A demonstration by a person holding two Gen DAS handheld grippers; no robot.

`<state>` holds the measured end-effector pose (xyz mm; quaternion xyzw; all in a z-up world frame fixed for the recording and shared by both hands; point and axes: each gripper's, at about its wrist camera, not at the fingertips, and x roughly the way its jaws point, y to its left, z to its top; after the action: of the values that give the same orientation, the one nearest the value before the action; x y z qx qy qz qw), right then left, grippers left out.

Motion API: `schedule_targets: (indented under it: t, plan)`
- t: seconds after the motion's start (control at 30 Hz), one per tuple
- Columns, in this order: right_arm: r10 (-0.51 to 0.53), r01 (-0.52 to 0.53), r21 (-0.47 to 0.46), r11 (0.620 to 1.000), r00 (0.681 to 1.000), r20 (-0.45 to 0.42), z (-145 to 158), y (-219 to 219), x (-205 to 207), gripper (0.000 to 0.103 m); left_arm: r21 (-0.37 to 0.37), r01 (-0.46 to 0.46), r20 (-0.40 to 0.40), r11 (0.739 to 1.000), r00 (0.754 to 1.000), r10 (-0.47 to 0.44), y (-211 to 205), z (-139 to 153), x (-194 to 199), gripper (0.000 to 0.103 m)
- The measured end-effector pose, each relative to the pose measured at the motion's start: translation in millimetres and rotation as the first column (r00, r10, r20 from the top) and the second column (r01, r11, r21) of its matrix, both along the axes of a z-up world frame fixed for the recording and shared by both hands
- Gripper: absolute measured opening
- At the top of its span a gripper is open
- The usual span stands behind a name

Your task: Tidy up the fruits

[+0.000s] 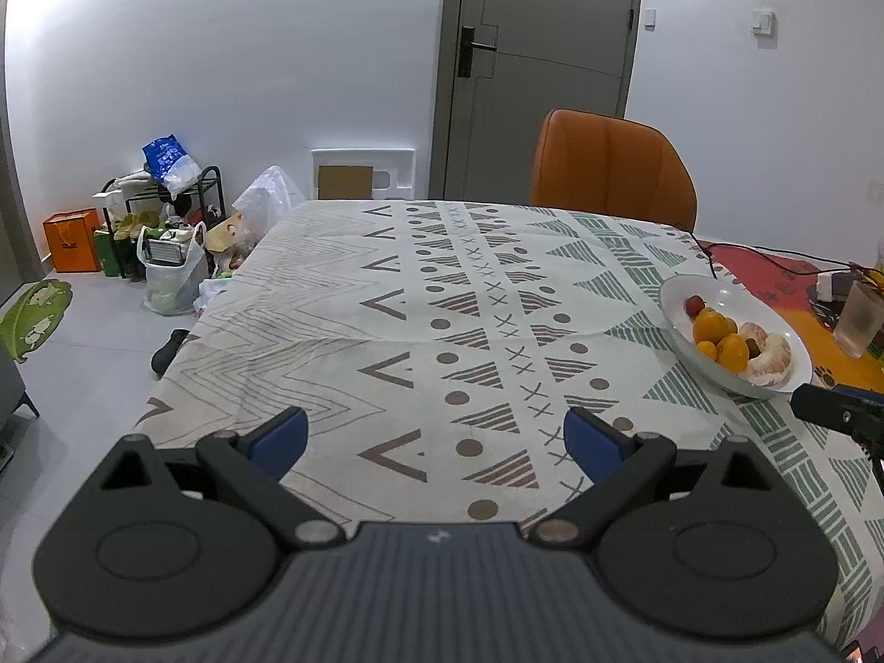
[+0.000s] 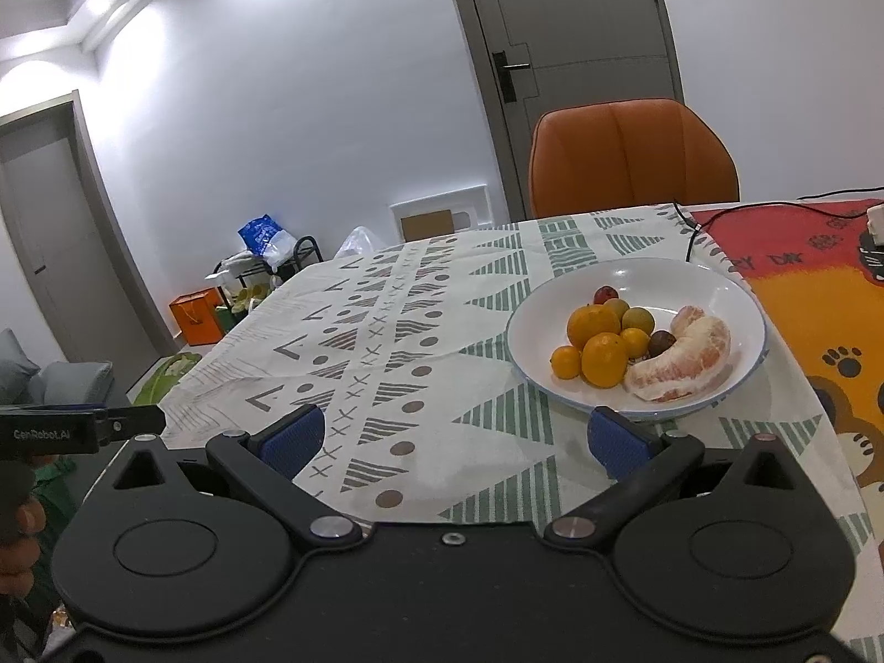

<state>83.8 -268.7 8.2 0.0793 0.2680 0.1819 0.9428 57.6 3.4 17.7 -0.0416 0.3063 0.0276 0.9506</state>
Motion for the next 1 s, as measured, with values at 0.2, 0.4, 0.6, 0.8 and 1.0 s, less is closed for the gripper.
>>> schedule_targets:
  t: [0.2,0.4,0.6,0.8,1.0]
  plan:
    - [-0.001,0.001,-0.001,1.0,1.0,0.006,0,-1,0,0.103,0.0,0.002,-0.001,1.0,1.0,-0.002,-1,0,0,0.098]
    - [-0.004,0.004,-0.006,1.0,1.0,0.004,0,-2,1,0.103,-0.003,0.007,-0.001,1.0,1.0,-0.007,-2,0,1,0.098]
    - [-0.016,0.016,-0.014,1.0,1.0,-0.002,-2,-2,2,0.103,-0.015,0.013,-0.003,1.0,1.0,-0.013,-2,-2,4,0.098]
    - [-0.04,0.04,-0.018,0.999,0.999,-0.01,-5,-6,2,0.103,-0.016,0.038,-0.009,0.999,0.999,-0.038,-4,-4,10,0.098]
    - [-0.054,0.054,-0.015,0.998,0.998,-0.029,-12,-12,6,0.103,-0.009,0.051,-0.022,0.999,0.998,-0.051,-11,-7,15,0.098]
